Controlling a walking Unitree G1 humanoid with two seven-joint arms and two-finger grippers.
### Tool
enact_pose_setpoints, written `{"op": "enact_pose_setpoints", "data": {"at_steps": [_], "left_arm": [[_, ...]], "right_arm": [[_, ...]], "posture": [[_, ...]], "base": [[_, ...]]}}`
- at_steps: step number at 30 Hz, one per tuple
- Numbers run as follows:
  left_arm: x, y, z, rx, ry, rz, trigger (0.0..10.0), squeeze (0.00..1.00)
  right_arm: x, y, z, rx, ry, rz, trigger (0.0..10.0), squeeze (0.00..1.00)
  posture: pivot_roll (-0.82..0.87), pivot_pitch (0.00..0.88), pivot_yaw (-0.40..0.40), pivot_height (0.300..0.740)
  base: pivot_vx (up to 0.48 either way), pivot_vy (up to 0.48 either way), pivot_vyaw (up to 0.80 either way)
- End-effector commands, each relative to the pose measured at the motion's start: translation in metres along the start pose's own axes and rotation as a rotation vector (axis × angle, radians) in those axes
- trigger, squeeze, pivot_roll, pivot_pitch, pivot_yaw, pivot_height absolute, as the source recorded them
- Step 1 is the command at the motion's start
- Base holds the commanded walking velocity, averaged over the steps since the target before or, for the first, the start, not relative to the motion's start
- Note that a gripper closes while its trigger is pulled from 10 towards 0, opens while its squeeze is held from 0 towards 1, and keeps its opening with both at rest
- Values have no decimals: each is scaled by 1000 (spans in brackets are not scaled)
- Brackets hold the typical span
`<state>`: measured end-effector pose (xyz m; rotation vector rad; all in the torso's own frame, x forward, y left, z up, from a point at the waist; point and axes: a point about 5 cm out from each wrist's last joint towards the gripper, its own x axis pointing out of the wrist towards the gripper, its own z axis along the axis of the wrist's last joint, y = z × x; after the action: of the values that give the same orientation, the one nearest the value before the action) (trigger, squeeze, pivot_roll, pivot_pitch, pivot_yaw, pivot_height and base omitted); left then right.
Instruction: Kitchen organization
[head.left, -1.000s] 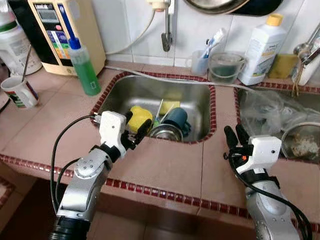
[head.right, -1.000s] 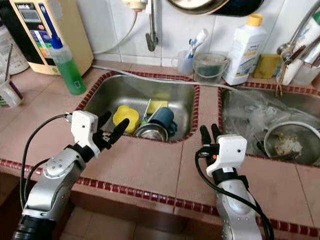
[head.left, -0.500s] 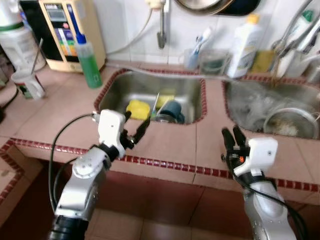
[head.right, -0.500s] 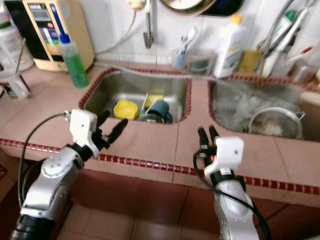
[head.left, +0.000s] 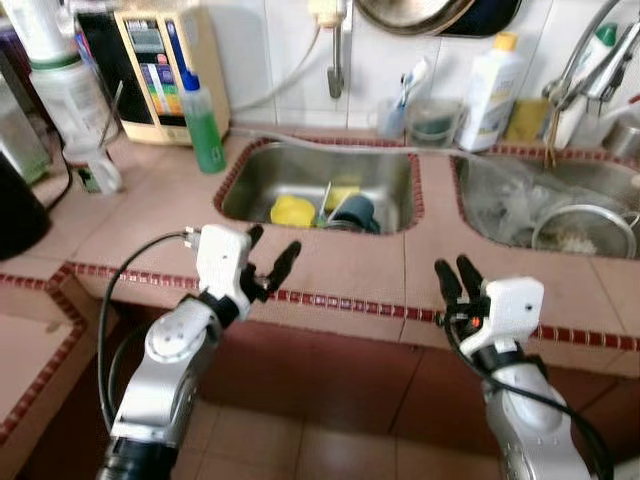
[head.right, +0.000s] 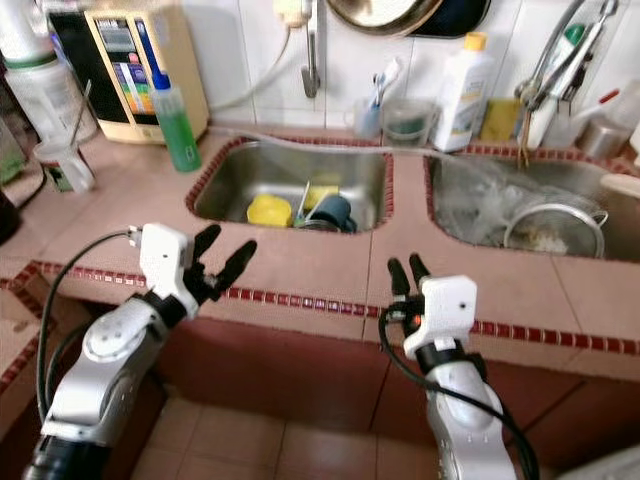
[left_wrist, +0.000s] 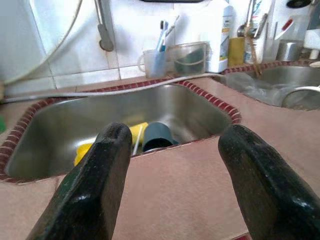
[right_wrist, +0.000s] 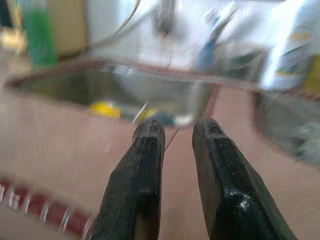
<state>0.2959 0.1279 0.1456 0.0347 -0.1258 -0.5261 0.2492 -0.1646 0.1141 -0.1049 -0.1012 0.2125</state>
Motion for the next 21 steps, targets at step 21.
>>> {"op": "enact_pose_setpoints", "data": {"at_steps": [21], "left_arm": [[-61, -27, -89, 127, 223, -389, 10000, 0]], "right_arm": [[-64, 15, -95, -28, 433, 464, 10000, 0]], "posture": [[-208, 39, 20, 740]], "base": [[0, 0, 0]]}}
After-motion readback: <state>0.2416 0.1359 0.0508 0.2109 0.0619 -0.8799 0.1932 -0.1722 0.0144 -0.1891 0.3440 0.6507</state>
